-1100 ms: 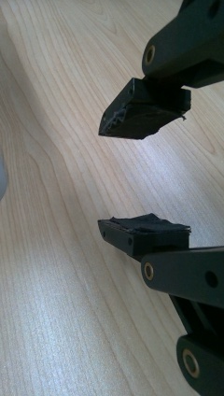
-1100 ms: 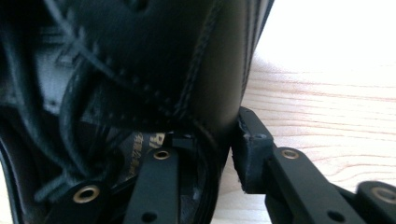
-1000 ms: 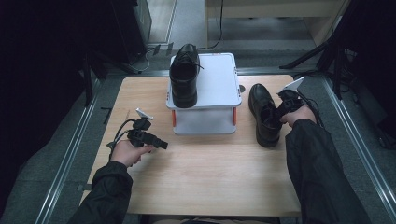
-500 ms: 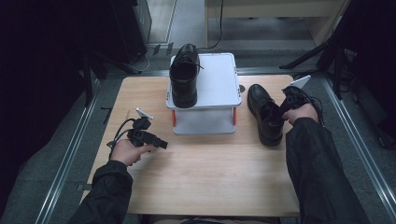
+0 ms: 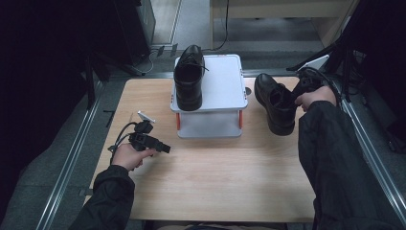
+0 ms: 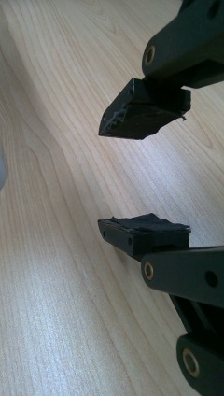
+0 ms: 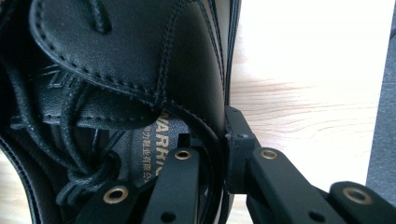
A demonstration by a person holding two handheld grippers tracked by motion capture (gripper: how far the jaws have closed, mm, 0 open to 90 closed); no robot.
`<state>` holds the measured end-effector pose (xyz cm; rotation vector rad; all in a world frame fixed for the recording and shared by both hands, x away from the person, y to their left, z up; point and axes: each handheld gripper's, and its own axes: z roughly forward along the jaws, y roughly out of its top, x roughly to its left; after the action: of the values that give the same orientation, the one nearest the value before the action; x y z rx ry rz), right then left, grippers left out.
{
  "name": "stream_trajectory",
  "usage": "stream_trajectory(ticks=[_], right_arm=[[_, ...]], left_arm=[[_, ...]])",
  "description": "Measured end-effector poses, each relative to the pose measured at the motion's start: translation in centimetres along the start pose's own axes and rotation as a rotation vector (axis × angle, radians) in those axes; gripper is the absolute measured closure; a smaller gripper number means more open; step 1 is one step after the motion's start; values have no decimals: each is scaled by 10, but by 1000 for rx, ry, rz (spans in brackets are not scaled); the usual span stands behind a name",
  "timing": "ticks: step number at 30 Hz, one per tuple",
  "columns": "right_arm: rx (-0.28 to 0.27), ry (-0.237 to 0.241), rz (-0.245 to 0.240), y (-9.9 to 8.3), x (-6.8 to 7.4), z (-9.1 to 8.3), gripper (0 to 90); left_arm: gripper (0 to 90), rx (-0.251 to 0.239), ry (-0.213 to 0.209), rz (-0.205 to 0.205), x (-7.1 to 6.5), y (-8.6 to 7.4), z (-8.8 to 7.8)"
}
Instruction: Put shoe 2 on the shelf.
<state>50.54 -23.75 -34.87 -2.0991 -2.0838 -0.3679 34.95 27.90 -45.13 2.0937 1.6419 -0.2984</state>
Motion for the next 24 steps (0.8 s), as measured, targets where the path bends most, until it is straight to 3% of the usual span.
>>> stream_trajectory(ticks=[2,3,7,8,9,12,13,14,17,22,24], right_arm=[[-7,5,0,1,3,-7,855],[-26,2,-9,3,10,-21,855],[-66,8,-18,9,27,-50,857],[-66,8,-18,9,27,-50,857],[-87,29,-20,12,35,-62,857],[-109,38,-39,16,53,-76,857],[-109,38,-39,16,53,-76,857],[-109,44,-58,20,67,-80,857],[-128,33,-93,24,92,-83,857],[-106,24,-129,31,131,-74,857],[-99,21,-131,32,137,-72,857]], left_arm=[[485,-2,-1,-2,0,0,0],[486,-8,-3,-8,0,0,0],[485,-2,-11,-3,0,0,0],[485,-2,-11,-3,0,0,0],[485,-3,-12,-3,0,0,0],[485,-4,-12,-6,0,1,0],[485,-6,-12,-7,0,1,0],[485,-2,-12,-5,0,1,0],[485,-2,-12,-4,0,1,0],[485,3,-11,5,0,1,0],[486,1,-10,6,0,1,0]])
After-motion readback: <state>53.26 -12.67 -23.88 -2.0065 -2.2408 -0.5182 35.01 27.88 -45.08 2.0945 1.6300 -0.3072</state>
